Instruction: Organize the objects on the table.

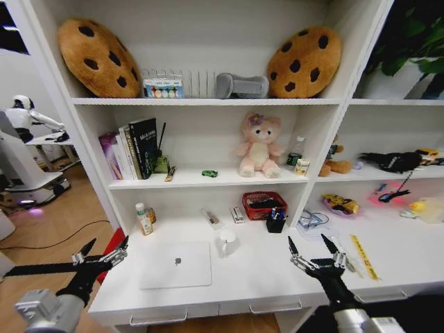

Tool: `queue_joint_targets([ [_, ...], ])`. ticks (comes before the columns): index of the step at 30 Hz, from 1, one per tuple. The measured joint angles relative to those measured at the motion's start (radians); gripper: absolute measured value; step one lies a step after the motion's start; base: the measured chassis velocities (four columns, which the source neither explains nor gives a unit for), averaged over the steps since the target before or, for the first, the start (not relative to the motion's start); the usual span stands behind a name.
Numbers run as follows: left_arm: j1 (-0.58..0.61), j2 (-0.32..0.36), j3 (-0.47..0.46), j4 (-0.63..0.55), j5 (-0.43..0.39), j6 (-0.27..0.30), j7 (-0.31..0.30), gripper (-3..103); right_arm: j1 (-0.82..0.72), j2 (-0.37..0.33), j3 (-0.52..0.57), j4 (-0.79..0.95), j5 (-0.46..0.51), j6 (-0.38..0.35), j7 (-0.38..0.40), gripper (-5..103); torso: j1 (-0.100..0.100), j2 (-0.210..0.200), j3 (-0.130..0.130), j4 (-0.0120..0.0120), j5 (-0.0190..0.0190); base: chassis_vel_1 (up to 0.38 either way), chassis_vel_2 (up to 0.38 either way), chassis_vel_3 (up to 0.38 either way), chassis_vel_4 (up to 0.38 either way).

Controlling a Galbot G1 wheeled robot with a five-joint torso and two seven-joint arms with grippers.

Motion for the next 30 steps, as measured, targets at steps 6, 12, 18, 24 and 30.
queue_joint_targets([
  [6,0.0,0.0,0.0,0.0,0.0,0.0,0.0,100,0.0,0.0,0.0,0.0,0.0,0.0,0.0,100,0.0,0.0,0.0,0.0,0.0001,0.231,-0.253,-0.237,0.244],
  [12,0.0,0.0,0.0,0.0,0.0,0.0,0.0,100,0.0,0.0,0.0,0.0,0.0,0.0,0.0,100,0.0,0.0,0.0,0.0001,0.0002,0.304,-0.285,-0.296,0.297],
  [18,0.0,0.0,0.0,0.0,0.0,0.0,0.0,100,0.0,0.0,0.0,0.0,0.0,0.0,0.0,100,-0.001,0.0,0.0,-0.0001,-0.0018,0.351,-0.36,-0.352,0.354],
  [24,0.0,0.0,0.0,0.0,0.0,0.0,0.0,100,0.0,0.0,0.0,0.0,0.0,0.0,0.0,100,-0.001,0.001,-0.001,0.0008,-0.001,0.356,-0.354,-0.328,0.329],
  [30,0.0,0.0,0.0,0.0,0.0,0.0,0.0,100,0.0,0.0,0.0,0.0,0.0,0.0,0.0,100,-0.001,0.001,0.0,-0.0006,-0.0005,0.102,-0.078,-0.179,0.163],
])
